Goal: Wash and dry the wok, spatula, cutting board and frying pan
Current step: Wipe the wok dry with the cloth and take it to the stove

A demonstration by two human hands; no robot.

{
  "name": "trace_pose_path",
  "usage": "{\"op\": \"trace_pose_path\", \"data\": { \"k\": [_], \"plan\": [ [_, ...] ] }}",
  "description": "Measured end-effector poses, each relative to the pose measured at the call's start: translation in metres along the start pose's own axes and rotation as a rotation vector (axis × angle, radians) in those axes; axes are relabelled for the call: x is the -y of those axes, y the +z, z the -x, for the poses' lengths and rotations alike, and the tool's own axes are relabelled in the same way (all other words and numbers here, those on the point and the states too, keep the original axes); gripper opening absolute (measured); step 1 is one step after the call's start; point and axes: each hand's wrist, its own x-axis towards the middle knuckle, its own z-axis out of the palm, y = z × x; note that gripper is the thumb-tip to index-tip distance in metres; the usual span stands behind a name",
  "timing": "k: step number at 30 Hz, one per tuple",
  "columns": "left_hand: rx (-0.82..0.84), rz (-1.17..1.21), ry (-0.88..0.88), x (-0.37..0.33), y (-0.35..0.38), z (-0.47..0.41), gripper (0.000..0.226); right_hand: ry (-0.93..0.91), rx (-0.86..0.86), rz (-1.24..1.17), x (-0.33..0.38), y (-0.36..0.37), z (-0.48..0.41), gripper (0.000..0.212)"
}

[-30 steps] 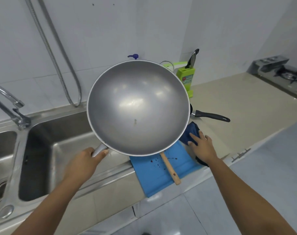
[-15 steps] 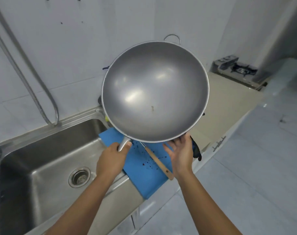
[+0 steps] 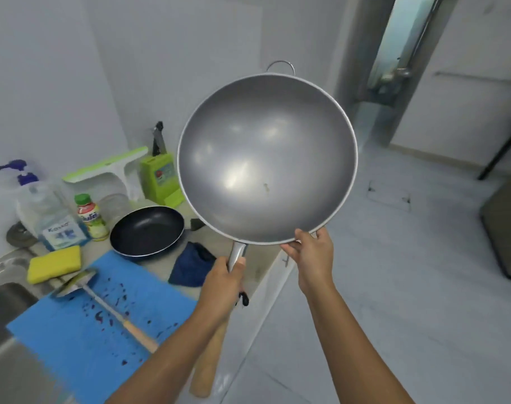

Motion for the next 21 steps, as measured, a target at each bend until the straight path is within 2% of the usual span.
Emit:
{"op": "trace_pose_path", "data": {
  "k": [3,9,14,21],
  "plan": [
    [0.102,0.11,-0.026,-0.028,0.067,-0.023,0.025,-0.005,-0.051,0.037,0.032,-0.036,-0.055,0.032],
    [0.284,0.404,-0.158,-0.092,0.188,-0.078,0.029,-0.03,-0.094,0.098,0.086,-0.106,-0.162,0.035],
    [0.252,0.467,-0.193,-0.124,0.262,-0.116,0.033,-0.017,-0.101,0.106,0.105,-0.145,-0.237,0.04],
    [0.127,0.339,-0.128,-0.146,0.337,-0.202,0.034,0.011,-0.08,0.131,0.108,-0.156,-0.36,0.041]
  ]
}}
